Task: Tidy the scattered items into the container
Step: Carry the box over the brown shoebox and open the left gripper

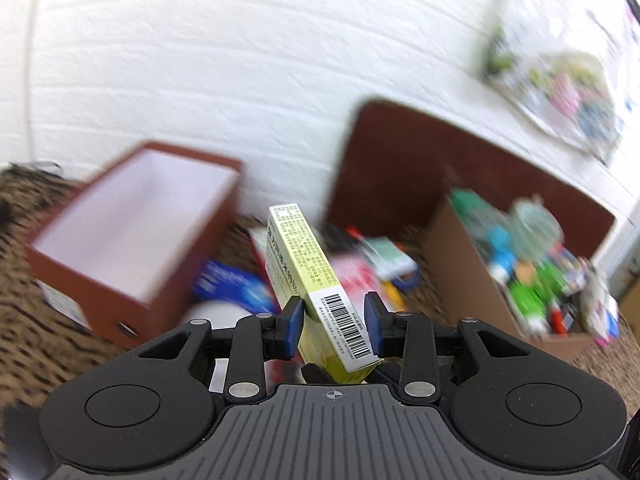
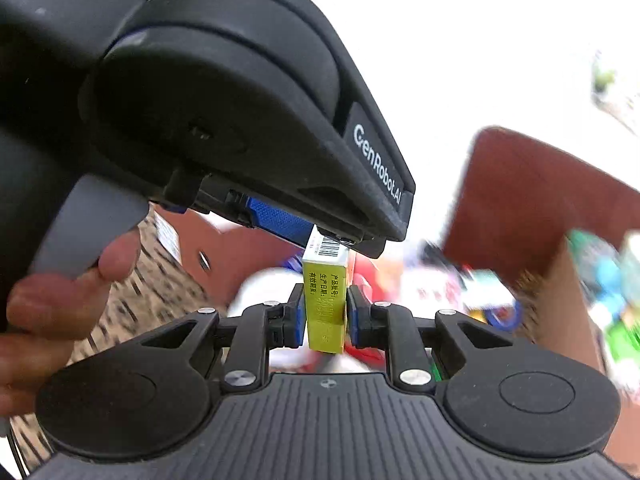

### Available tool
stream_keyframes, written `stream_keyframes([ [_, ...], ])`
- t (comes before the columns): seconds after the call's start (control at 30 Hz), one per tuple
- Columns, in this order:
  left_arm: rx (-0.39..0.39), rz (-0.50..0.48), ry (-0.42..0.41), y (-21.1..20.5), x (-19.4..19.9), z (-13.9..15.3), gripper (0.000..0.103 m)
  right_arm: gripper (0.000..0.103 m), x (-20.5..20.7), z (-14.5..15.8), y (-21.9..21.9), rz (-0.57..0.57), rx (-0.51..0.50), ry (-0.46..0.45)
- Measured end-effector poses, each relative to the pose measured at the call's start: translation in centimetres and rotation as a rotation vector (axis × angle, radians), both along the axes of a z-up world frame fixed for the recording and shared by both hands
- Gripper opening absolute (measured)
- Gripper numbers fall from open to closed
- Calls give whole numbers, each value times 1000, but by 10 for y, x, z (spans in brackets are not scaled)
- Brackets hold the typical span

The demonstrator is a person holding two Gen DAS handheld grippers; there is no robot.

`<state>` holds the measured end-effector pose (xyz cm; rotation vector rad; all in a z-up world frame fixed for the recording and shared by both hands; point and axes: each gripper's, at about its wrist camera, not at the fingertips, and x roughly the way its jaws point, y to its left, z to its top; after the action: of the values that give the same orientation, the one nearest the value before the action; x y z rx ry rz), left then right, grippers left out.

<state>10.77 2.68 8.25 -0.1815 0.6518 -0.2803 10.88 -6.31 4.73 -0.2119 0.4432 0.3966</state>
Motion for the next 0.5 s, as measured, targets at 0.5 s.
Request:
stream_keyframes([
  [0.5, -72, 231, 89, 139, 116, -28, 32, 24, 150, -11, 119, 244, -10, 82],
])
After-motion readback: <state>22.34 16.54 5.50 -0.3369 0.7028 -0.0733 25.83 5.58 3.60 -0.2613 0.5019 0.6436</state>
